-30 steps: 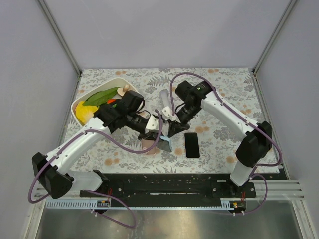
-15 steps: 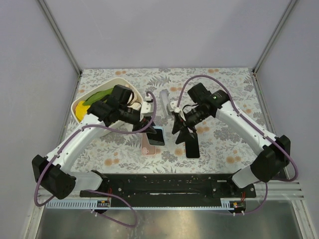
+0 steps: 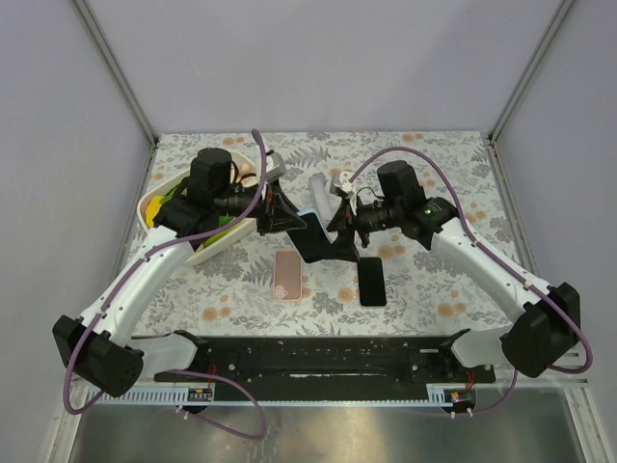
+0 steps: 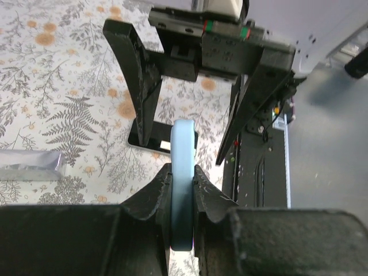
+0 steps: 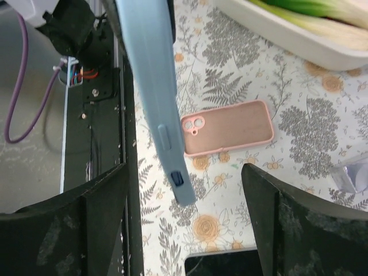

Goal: Take the phone out of the phone case
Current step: Remove the phone case from the phone.

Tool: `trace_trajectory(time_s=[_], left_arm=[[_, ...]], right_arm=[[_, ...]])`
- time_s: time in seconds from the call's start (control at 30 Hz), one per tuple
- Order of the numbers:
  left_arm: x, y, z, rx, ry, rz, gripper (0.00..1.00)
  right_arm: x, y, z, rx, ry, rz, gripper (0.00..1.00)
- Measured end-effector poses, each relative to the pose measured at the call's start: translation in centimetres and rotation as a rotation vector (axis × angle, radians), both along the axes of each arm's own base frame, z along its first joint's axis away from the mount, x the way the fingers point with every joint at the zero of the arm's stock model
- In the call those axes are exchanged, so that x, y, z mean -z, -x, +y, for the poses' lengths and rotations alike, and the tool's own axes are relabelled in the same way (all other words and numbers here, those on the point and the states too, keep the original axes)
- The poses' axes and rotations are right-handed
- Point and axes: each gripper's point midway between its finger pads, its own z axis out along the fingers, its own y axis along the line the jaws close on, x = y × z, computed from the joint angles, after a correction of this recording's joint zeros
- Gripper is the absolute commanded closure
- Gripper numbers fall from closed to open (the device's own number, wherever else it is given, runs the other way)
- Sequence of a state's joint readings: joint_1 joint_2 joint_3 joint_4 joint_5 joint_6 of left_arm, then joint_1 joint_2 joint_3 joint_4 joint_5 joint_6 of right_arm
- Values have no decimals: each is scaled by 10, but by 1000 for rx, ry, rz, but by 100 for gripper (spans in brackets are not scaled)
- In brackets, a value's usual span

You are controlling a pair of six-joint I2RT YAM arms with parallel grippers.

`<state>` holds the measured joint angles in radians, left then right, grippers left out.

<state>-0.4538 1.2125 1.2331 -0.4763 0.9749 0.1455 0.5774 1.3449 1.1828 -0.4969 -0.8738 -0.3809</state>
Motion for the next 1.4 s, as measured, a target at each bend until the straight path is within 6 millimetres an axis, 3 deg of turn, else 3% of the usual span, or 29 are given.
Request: trace_trajectory(time_s=[0.3, 0.57, 0.73, 0.83, 1.07, 1.27, 1.3, 1.4], left_arm=[[-32, -10, -10, -51, 121, 52, 100], [-28, -5, -13, -13, 134, 81, 100], [-23, 0, -13, 14, 120, 76, 100], [-20, 1, -15, 25, 114, 64, 100], [-9, -8, -17, -4, 91, 57, 100], [-7, -7, -18, 1, 91, 98, 100], [-7, -7, -18, 4, 92, 99, 100], [-5, -6, -19, 12, 104, 103, 100]], right_arm=[[-10, -17, 17, 45, -74, 34, 18], [-1, -13, 23, 2, -85, 101, 19], [-1, -10, 26, -31, -96, 129, 28], [-5, -8, 29, -52, -108, 146, 40], [-12, 4, 32, -130, -139, 187, 100], [-10, 8, 31, -167, -139, 165, 100], [-9, 9, 30, -168, -138, 164, 93], [-9, 10, 29, -160, -128, 163, 58]])
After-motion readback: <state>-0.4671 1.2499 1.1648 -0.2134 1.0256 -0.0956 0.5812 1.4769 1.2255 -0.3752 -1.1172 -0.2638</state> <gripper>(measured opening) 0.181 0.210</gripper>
